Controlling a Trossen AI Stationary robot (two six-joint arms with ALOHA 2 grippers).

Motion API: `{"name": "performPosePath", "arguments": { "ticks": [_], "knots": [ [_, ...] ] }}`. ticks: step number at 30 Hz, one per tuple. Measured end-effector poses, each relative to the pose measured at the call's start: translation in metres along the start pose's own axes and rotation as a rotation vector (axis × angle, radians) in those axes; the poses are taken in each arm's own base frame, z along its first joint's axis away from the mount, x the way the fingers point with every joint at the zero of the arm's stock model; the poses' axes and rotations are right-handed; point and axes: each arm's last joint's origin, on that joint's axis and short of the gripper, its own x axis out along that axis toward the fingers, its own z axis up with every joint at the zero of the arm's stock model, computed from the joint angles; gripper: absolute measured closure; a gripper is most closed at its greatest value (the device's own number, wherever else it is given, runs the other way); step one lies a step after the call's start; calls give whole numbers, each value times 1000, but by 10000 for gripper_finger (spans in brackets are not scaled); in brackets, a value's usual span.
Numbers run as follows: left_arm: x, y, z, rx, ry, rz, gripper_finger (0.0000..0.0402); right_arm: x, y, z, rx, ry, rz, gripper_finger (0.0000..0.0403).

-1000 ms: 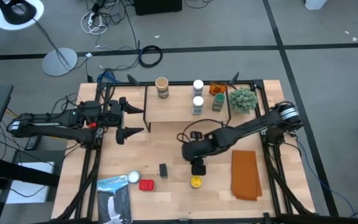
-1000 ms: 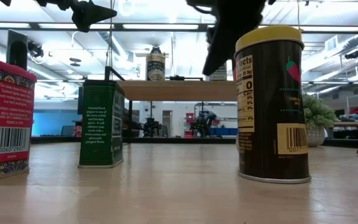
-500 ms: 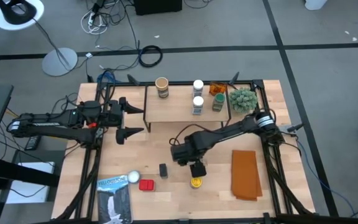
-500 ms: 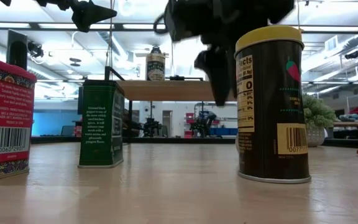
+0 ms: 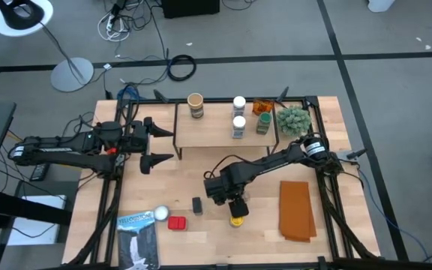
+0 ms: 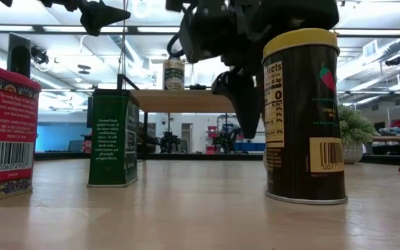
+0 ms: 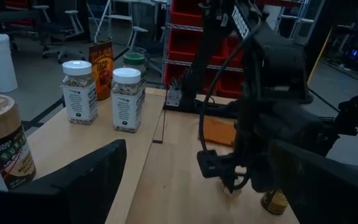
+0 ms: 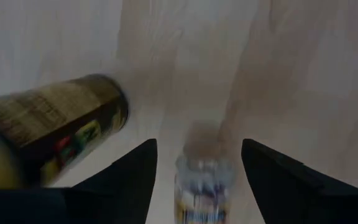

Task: Shelf spices
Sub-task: Put the brown seasoning bottle on the shelf

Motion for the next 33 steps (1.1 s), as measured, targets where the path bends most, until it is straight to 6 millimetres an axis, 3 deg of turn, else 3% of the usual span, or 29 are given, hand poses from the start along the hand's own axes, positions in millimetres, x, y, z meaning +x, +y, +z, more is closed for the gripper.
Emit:
{"name": "performPosePath", "arguments": {
  "ticks": [8,21,24,31,33],
  "knots": [
    [0,0,0,0,0,0,6,21,-1,-2,10,28,17,179],
    [0,0,0,0,-3,0,6,24,-2,-6,43,46,26,206],
    [0,0,1,0,-9,-1,6,24,-3,-6,53,48,18,239],
    [0,0,2,0,-17,-2,6,21,-3,-7,55,53,1,373],
    [0,0,2,0,-18,-2,6,17,-3,-6,52,44,-13,394]
  ]
}}
